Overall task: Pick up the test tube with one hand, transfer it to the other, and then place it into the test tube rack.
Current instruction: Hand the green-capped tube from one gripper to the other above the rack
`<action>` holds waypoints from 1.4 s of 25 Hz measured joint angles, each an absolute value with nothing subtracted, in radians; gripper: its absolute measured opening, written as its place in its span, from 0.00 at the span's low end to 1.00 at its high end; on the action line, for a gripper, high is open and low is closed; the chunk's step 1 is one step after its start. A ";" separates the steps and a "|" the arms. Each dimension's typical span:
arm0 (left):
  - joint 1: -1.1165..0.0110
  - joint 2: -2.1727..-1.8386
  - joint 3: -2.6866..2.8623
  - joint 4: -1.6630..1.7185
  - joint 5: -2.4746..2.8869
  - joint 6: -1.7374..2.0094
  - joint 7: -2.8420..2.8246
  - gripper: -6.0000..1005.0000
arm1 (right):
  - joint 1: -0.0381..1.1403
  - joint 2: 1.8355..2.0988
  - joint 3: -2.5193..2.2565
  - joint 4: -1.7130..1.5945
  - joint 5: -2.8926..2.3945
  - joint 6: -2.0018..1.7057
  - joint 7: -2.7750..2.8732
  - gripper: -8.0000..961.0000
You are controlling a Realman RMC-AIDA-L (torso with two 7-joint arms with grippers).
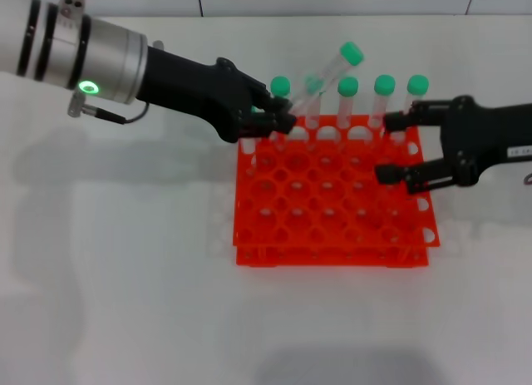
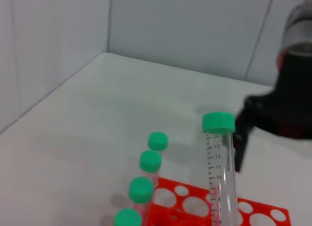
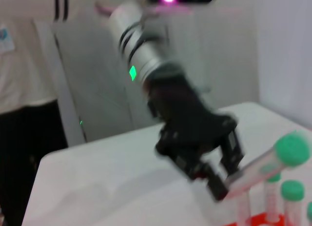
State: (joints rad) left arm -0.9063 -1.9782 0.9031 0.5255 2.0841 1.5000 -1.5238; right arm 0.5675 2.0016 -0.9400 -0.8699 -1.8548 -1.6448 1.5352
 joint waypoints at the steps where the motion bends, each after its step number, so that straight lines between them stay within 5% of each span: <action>1: -0.906 -1.983 0.903 0.526 2.084 1.498 -1.514 0.20 | 0.568 1.999 -0.921 -0.870 -1.851 -1.654 1.547 0.84; 15: -0.879 -2.030 0.899 0.525 2.073 1.448 -1.398 0.20 | 0.575 2.005 -0.829 -0.784 -1.761 -1.631 1.630 0.83; 35: -0.858 -2.039 0.898 0.525 2.023 1.430 -1.336 0.20 | 0.573 2.020 -0.840 -0.453 -1.496 -1.546 1.381 0.76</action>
